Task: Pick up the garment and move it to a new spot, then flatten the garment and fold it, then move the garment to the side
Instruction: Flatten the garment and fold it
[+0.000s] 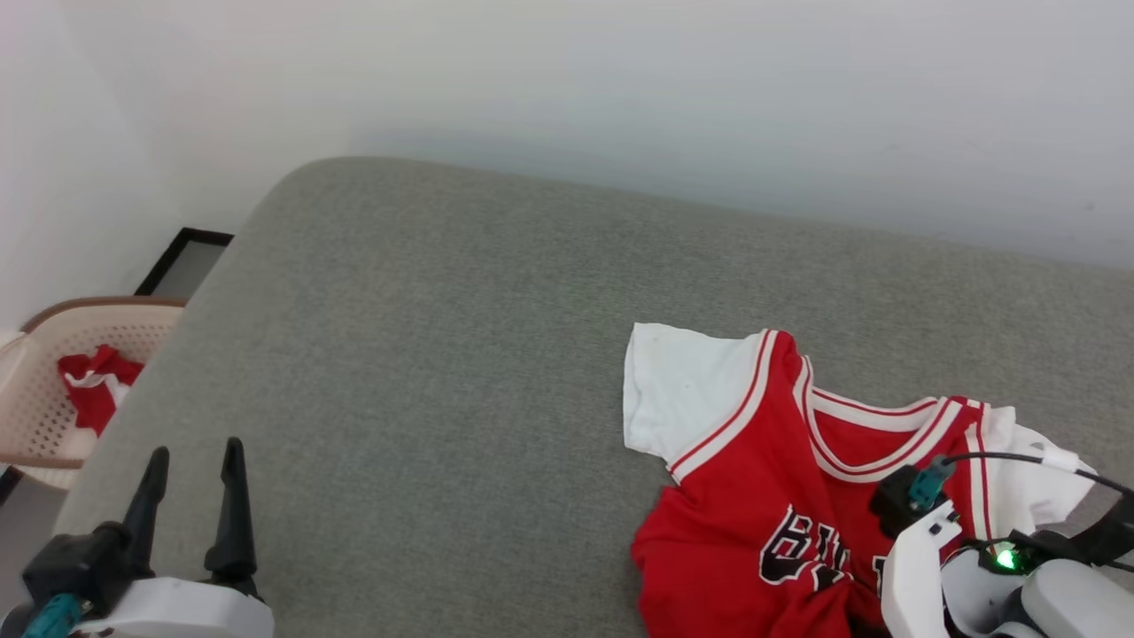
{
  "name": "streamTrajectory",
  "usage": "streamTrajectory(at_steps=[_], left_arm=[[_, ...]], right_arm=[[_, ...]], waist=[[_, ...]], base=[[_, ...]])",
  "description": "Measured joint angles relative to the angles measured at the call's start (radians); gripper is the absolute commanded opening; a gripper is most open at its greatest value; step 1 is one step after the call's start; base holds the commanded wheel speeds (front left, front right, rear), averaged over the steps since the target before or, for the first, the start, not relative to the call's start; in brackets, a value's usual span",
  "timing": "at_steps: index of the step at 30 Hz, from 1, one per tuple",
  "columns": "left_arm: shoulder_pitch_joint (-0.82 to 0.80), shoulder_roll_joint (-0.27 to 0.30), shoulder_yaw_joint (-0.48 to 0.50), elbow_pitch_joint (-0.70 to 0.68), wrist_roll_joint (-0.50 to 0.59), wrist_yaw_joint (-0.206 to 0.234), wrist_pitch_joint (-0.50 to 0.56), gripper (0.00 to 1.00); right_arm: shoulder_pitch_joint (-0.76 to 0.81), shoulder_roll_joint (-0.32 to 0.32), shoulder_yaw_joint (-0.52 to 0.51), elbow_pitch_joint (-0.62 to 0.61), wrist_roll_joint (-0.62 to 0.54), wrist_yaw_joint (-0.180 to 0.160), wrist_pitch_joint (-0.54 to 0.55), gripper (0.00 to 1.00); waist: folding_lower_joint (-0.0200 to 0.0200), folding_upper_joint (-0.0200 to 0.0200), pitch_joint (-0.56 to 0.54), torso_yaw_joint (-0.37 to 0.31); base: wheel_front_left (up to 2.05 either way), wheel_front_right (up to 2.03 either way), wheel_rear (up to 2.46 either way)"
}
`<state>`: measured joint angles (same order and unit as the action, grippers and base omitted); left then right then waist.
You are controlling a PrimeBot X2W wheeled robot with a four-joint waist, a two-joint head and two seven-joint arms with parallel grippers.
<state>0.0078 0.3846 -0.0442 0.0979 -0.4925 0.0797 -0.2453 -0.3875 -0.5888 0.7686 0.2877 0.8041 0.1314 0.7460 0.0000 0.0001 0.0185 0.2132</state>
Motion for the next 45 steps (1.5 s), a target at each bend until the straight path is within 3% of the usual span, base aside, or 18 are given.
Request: streamTrajectory(at_steps=[9, 19, 29, 38, 45], left_arm=[[-0.007, 0.032, -0.004, -0.028, -0.018, -0.014, 0.046, 1.00], [-0.073, 0.092, -0.022, -0.080, -0.030, -0.039, 0.152, 1.00], [-0.245, 0.154, -0.077, -0.040, -0.085, -0.139, 0.307, 1.00], [-0.430, 0.152, -0.183, 0.089, -0.172, -0.192, 0.498, 1.00], [-0.595, 0.129, -0.309, 0.241, -0.246, -0.205, 0.695, 1.00]], right_arm=[[0.038, 0.041, -0.199, -0.076, -0.023, 0.000, -0.108, 1.00], [0.112, 0.143, -0.475, -0.150, -0.222, 0.000, -0.405, 1.00], [0.118, 0.274, -0.711, -0.125, -0.443, 0.000, -0.687, 1.00], [0.111, 0.321, -0.761, -0.080, -0.499, 0.000, -0.739, 1.00], [0.093, 0.338, -0.782, -0.067, -0.525, 0.000, -0.732, 1.00]], waist=[[0.0000, 0.0000, 0.012, -0.054], [0.0000, 0.0000, 0.020, -0.141], [0.0000, 0.0000, 0.045, -0.237], [-0.0001, 0.0000, 0.088, -0.303], [0.0000, 0.0000, 0.128, -0.322]], base=[[0.00, 0.00, 0.00], [0.00, 0.00, 0.00], [0.00, 0.00, 0.00], [0.00, 0.00, 0.00], [0.00, 0.00, 0.00]])
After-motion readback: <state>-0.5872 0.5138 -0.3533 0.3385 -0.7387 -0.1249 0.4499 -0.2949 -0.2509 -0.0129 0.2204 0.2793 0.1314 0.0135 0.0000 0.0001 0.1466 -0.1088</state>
